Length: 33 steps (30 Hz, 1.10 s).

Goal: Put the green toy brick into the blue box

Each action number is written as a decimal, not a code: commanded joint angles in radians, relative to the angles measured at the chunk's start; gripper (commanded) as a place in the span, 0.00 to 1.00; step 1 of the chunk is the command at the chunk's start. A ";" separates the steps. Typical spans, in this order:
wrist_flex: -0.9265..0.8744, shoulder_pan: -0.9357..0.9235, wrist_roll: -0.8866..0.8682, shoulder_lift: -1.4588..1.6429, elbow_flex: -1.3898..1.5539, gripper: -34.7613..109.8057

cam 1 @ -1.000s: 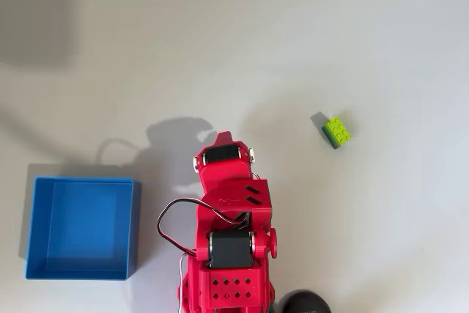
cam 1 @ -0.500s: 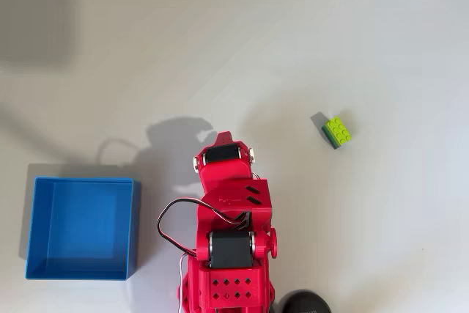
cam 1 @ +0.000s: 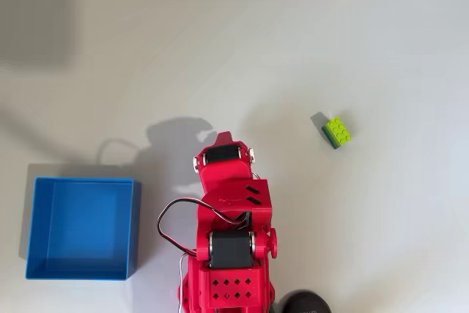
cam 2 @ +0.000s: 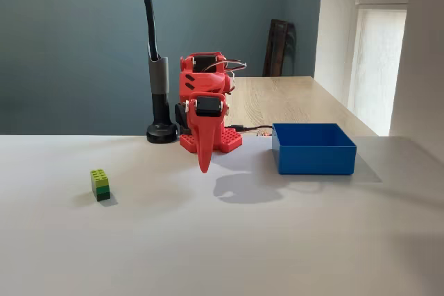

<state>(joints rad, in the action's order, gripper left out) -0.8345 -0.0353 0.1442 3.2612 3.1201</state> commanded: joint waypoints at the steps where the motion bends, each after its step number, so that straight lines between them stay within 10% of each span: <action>1: -0.005 -0.014 0.003 0.009 0.014 0.24; 33: 0.055 0.052 0.104 0.005 -0.029 0.24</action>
<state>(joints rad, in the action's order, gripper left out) -0.7931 -0.0031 0.2194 3.2566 3.0940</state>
